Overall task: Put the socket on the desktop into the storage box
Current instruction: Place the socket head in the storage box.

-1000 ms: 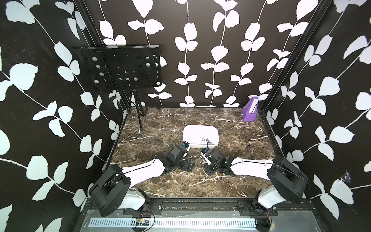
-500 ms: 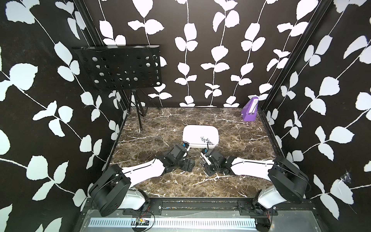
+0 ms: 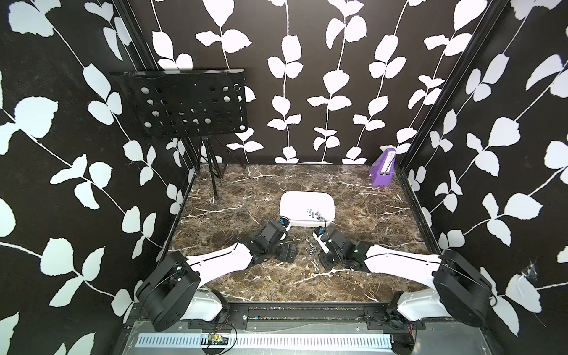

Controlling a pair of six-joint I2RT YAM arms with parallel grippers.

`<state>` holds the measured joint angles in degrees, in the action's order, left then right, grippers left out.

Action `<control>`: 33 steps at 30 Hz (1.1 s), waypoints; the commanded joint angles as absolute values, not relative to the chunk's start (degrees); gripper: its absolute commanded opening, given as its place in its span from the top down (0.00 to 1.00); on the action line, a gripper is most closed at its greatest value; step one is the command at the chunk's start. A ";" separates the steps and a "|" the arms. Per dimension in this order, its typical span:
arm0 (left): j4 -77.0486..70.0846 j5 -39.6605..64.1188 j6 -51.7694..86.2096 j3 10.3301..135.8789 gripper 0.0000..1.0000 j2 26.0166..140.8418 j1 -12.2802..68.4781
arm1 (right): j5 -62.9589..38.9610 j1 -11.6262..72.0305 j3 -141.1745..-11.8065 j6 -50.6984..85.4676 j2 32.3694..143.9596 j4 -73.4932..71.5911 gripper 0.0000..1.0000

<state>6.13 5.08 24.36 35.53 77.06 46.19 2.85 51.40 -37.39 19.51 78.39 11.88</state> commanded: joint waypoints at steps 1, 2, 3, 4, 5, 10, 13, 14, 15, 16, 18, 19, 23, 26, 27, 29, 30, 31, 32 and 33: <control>7.27 3.80 24.08 36.65 0.06 76.21 46.44 | 7.44 51.59 -35.61 20.97 75.65 13.35 0.93; 7.38 3.42 24.08 36.57 0.06 76.06 46.41 | 8.36 51.50 -35.82 21.47 75.19 13.72 0.93; 7.47 3.12 24.08 36.56 0.06 75.90 46.42 | 9.19 51.37 -36.45 22.13 74.74 14.62 0.93; 7.51 2.95 24.13 36.48 0.06 75.85 46.45 | 9.87 51.13 -37.43 22.77 74.55 15.58 0.93; 7.47 2.77 24.13 36.39 0.06 75.59 46.43 | 10.47 51.06 -38.84 23.32 74.43 16.61 0.93; 7.25 0.97 25.11 35.60 0.06 74.09 46.41 | 12.61 49.71 -47.20 24.38 76.51 21.24 0.92; 7.12 -0.06 25.61 35.02 0.06 72.82 46.47 | 12.02 47.28 -54.14 24.87 80.71 23.11 0.93; 7.12 -0.53 25.74 34.83 0.06 72.34 46.43 | 11.42 46.23 -56.54 24.87 82.42 23.29 0.93; 7.12 -0.89 25.83 34.65 0.06 71.89 46.41 | 11.13 45.38 -58.60 24.87 84.08 23.61 0.93; 7.14 -1.29 25.90 34.46 0.06 71.45 46.41 | 10.75 44.29 -61.02 24.96 85.91 23.95 0.93; 7.06 -1.77 26.18 34.11 0.06 70.63 46.48 | 9.38 42.38 -64.61 25.22 89.28 23.58 0.93; 6.94 -1.83 26.19 33.88 0.06 70.33 46.41 | 8.75 41.51 -66.76 25.39 91.00 23.41 0.93; 6.79 -1.66 26.24 33.75 0.06 69.93 46.38 | 8.17 39.13 -74.63 25.58 100.05 24.01 0.92; 6.63 -1.28 26.32 33.83 0.06 70.33 46.43 | 7.98 38.17 -81.40 25.67 106.10 25.42 0.90; 6.49 -1.21 26.28 33.84 0.06 70.43 46.44 | 7.58 37.82 -82.98 25.82 107.93 25.73 0.89; 6.41 -1.09 26.35 33.84 0.06 70.71 46.45 | 6.90 37.37 -85.25 26.18 110.57 25.77 0.87; 6.41 -1.06 26.36 33.93 0.06 70.86 46.48 | 6.42 37.12 -86.06 26.28 111.67 25.75 0.86; 6.44 -1.04 26.36 33.94 0.06 70.92 46.43 | 6.16 36.96 -86.83 26.16 112.30 25.83 0.85; 6.33 -0.93 26.31 33.93 0.06 71.00 46.41 | 6.05 36.91 -87.44 26.04 112.87 25.84 0.82; 6.33 -0.87 26.29 33.93 0.06 71.00 46.40 | 6.05 36.78 -87.77 25.86 113.09 25.98 0.79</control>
<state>6.50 -0.91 25.96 34.65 71.11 46.19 6.85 37.30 -84.33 25.50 112.84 24.64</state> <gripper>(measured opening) 0.943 0.189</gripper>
